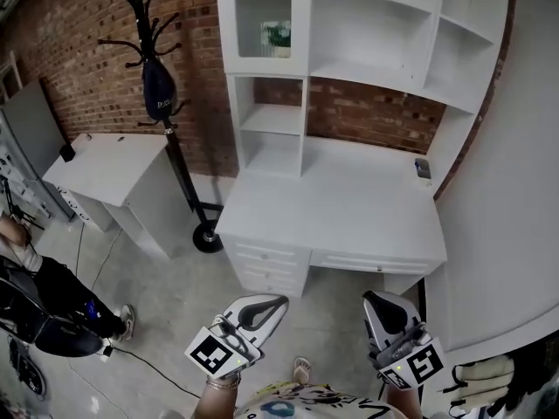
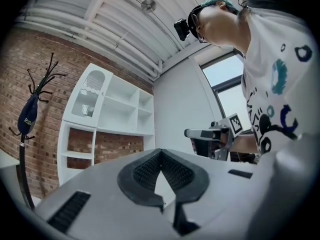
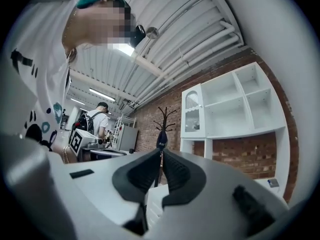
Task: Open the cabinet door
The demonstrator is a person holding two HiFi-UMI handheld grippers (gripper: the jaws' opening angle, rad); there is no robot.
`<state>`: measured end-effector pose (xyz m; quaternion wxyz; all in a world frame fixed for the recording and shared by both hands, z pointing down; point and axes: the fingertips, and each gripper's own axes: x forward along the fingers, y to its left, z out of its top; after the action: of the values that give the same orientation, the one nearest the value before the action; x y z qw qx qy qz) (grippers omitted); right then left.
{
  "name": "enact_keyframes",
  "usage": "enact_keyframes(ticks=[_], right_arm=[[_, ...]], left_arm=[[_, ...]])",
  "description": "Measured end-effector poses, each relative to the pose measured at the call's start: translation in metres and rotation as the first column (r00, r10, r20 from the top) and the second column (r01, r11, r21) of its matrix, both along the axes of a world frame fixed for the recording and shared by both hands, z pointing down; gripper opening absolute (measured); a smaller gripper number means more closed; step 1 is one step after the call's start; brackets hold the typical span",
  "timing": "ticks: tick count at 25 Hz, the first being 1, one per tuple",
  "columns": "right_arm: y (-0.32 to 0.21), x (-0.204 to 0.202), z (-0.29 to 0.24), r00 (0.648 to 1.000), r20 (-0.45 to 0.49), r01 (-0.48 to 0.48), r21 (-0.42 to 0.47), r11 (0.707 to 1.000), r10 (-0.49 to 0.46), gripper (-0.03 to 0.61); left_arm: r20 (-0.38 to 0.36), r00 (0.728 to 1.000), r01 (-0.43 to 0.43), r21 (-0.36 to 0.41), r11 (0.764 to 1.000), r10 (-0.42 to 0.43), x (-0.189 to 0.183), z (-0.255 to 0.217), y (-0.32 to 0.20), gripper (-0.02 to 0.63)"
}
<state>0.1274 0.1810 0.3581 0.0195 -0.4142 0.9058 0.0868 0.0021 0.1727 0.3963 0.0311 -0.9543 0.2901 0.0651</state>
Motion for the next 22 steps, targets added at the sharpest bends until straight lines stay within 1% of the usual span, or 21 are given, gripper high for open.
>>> enact_keyframes(ticks=[4,8,11,13,18,22], right_arm=[[-0.033,0.016,-0.003,1.0,0.004,0.027,0.01,1.0,-0.027,0.031],[-0.058,0.029,0.007,0.999,0.026,0.041,-0.018,0.999,-0.041,0.031],[-0.073,0.036,0.01,0.998,0.042,0.052,-0.036,0.998,-0.05,0.031],[-0.084,0.039,0.011,0.997,0.052,0.055,-0.042,0.998,-0.053,0.031],[-0.113,0.034,0.015,0.996,0.06,0.068,-0.045,0.997,-0.066,0.031],[-0.138,0.023,0.013,0.996,0.06,0.07,-0.04,0.997,-0.068,0.031]], left_arm=[[0.002,0.999,0.041,0.008,0.999,-0.041,0.012,-0.002,-0.03,0.014],[0.014,0.996,0.083,-0.002,0.997,-0.083,0.02,0.003,-0.053,0.014],[0.023,0.995,0.093,-0.015,0.996,-0.093,0.026,0.006,-0.064,0.014],[0.019,0.996,0.085,-0.029,0.996,-0.084,0.03,0.007,-0.071,0.014],[0.035,0.993,0.111,-0.041,0.993,-0.11,0.027,0.015,-0.096,0.014],[0.042,0.995,0.095,-0.048,0.994,-0.093,0.02,0.022,-0.124,0.014]])
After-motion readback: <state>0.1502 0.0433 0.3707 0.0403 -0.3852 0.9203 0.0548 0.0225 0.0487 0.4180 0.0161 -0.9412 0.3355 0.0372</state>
